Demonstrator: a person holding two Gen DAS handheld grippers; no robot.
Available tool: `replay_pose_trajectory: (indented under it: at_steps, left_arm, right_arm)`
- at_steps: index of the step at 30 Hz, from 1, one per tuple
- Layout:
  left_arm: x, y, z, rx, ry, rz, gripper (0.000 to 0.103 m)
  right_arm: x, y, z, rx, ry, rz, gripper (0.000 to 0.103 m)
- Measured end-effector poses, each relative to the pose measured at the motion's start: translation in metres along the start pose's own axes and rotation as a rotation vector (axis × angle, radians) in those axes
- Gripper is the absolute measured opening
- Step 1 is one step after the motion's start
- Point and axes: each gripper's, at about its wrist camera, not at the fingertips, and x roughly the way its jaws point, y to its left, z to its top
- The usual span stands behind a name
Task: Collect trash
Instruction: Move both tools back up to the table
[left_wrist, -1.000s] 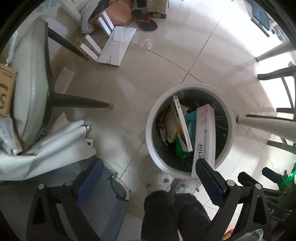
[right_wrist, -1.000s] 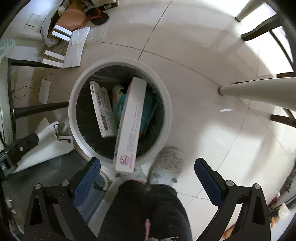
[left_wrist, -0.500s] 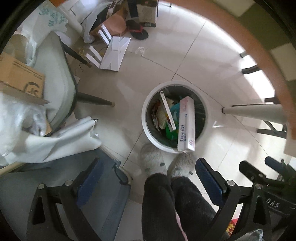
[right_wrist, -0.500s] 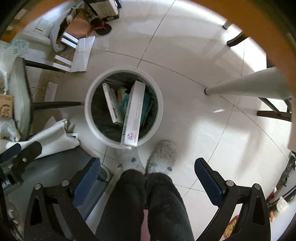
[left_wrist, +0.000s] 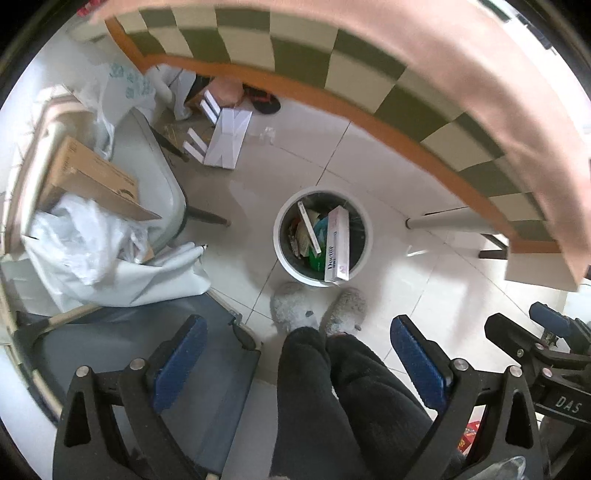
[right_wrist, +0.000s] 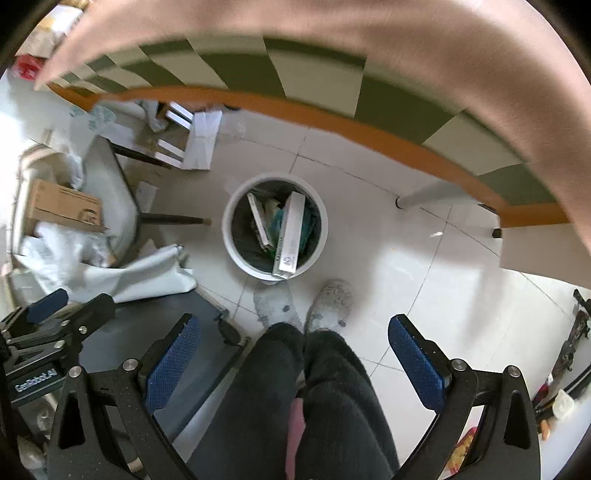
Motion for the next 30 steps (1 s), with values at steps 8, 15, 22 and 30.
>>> replay_pose_trajectory:
  at_steps: [8, 15, 22, 30]
  left_arm:
    - [-0.074, 0.000, -0.002, 0.059, -0.070, -0.005, 0.101]
    - [-0.121, -0.003, 0.019, 0.085, -0.163, -0.030, 0.101]
    - [-0.168, -0.020, 0.092, 0.051, -0.286, 0.003, 0.102]
    - [-0.175, -0.054, 0.226, -0.006, -0.330, 0.095, 0.103]
  right_arm:
    - [-0.095, 0.013, -0.013, 0.010, -0.038, 0.039, 0.102]
    - [-0.153, 0.029, -0.006, 0.042, -0.093, 0.068, 0.102]
    - [-0.219, 0.022, 0.046, 0.113, -0.222, 0.129, 0.102]
    - [-0.253, -0.039, 0.163, 0.217, -0.292, 0.124, 0.102]
